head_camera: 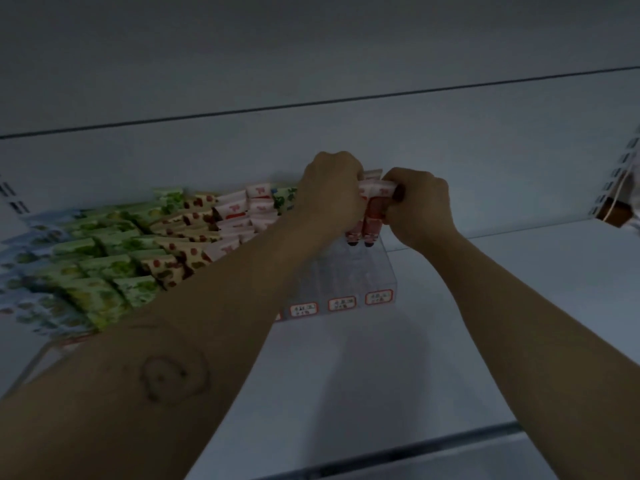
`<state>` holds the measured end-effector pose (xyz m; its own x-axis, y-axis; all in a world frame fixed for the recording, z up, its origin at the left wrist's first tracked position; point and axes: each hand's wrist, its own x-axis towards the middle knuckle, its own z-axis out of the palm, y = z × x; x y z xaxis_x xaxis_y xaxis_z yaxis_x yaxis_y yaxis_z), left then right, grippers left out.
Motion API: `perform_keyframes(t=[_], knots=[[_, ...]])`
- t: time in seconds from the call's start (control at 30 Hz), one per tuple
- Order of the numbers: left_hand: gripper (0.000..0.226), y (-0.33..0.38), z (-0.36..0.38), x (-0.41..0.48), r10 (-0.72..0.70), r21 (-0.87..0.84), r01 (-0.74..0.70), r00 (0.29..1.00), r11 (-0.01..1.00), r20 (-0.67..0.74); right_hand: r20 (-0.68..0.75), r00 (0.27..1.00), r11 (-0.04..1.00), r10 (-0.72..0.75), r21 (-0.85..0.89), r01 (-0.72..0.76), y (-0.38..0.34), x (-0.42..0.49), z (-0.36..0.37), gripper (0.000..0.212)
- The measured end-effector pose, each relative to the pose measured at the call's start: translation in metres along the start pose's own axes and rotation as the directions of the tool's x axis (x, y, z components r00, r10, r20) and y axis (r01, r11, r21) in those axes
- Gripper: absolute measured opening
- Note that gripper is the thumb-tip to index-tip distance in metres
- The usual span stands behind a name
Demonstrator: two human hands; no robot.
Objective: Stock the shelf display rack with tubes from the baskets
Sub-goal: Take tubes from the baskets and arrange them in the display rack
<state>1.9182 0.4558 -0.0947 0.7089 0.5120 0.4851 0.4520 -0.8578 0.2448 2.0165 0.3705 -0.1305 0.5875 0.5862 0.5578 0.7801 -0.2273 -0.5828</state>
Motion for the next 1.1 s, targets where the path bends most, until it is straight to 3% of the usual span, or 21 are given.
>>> perform_keyframes(t=[0.23,0.4,0.57,0.73,0.9,1.1], knots=[[0.014,-0.002,0.000,-0.007,0.028,-0.021,-0.029,0.999,0.999,-0.038,0.103,0.978,0.981,-0.180,-0.054,0.186,-0.001,0.010,-0.005,0.022],[0.015,-0.003,0.000,-0.009,-0.017,-0.015,0.016,0.999,1.000,-0.047,0.034,0.958,0.959,-0.285,0.007,0.285,0.004,0.008,0.000,0.030],[0.018,-0.002,-0.001,-0.010,-0.049,0.001,0.049,0.998,0.999,-0.028,0.023,0.983,0.979,-0.181,0.093,0.179,0.006,0.004,0.000,0.029],[0.020,0.005,-0.002,-0.007,-0.023,0.052,0.024,1.000,0.998,-0.021,-0.013,1.000,0.987,-0.027,0.156,0.029,0.008,0.000,0.004,0.011],[0.016,0.010,0.004,-0.009,-0.006,0.075,0.006,1.000,0.997,-0.007,-0.031,0.998,0.980,0.053,0.196,-0.046,0.011,0.000,0.009,0.013],[0.016,-0.004,0.004,-0.009,-0.007,-0.044,0.004,0.998,0.999,-0.060,0.020,0.998,0.983,0.064,0.172,-0.067,0.011,0.004,0.009,0.014]])
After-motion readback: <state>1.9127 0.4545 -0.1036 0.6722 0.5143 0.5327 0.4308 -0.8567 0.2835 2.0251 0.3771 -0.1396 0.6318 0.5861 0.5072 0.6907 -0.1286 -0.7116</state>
